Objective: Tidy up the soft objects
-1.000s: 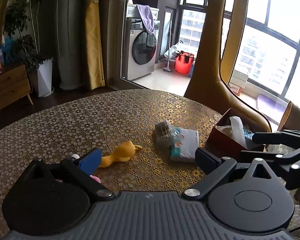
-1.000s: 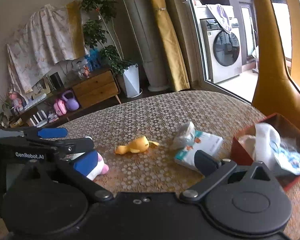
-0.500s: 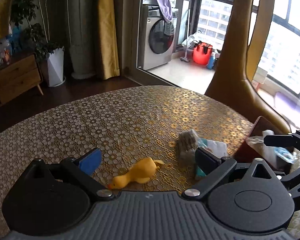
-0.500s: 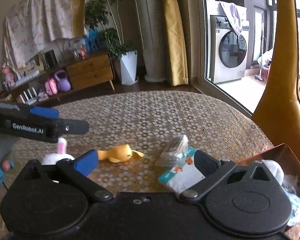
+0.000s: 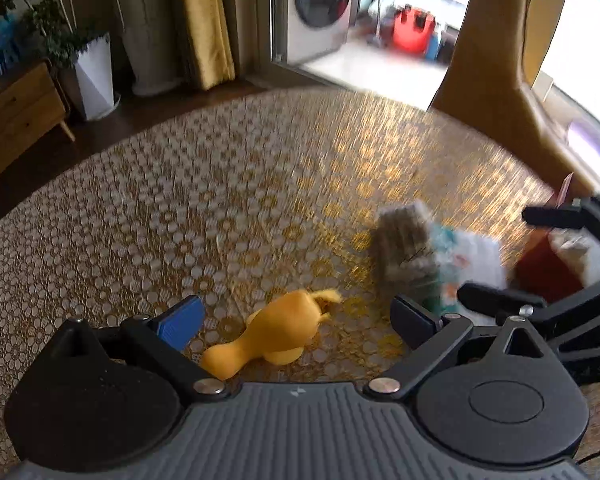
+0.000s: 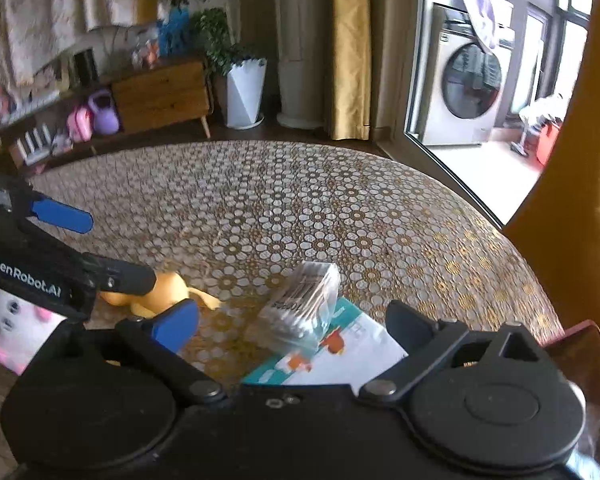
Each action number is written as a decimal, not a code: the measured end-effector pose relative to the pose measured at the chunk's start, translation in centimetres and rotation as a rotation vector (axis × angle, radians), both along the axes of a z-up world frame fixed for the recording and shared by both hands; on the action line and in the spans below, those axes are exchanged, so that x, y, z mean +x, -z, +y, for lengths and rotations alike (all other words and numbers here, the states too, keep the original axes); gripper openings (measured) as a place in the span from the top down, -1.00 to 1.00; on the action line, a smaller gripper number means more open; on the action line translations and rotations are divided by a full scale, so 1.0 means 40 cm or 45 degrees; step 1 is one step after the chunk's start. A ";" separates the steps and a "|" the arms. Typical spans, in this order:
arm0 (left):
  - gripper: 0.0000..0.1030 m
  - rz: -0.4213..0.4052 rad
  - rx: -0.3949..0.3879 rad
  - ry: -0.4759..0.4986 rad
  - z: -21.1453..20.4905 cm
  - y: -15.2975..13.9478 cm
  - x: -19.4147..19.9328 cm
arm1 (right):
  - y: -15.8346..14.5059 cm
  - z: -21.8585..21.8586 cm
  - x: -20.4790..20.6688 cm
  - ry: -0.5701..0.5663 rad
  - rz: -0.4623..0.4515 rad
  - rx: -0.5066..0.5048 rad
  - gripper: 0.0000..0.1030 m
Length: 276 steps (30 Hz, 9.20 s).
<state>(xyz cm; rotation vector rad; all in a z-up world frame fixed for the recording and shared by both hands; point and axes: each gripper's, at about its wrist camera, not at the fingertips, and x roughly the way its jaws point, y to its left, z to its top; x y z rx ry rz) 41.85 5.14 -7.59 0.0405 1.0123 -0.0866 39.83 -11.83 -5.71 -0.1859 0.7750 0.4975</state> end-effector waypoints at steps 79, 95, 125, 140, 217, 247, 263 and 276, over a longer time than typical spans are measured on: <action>0.33 -0.186 -0.234 0.237 -0.324 -0.257 -0.364 | -0.206 -0.320 -0.420 0.020 -0.274 0.171 0.13; 0.33 -0.145 -0.506 0.210 -0.493 -0.230 -0.331 | -0.178 -0.519 -0.480 0.202 -0.347 0.132 0.12; 0.32 -0.006 -0.598 0.097 -0.708 0.002 0.029 | 0.042 -0.604 -0.187 0.333 -0.174 0.156 0.12; 0.30 0.029 -0.534 0.124 -0.712 0.073 0.058 | 0.101 -0.580 -0.143 0.318 -0.121 0.109 0.10; -0.56 -0.578 -0.259 0.268 -0.370 -0.205 -0.779 | -0.162 -0.496 -0.778 0.432 -0.416 0.472 -0.80; -0.99 -0.683 -0.221 0.259 -0.356 -0.228 -0.905 | -0.174 -0.447 -0.842 0.409 -0.496 0.440 -0.99; -0.99 -0.697 -0.225 0.243 -0.344 -0.221 -0.920 | -0.169 -0.430 -0.838 0.428 -0.485 0.420 -0.99; -0.99 -0.714 -0.205 0.249 -0.348 -0.216 -0.926 | -0.160 -0.427 -0.838 0.447 -0.482 0.416 -0.99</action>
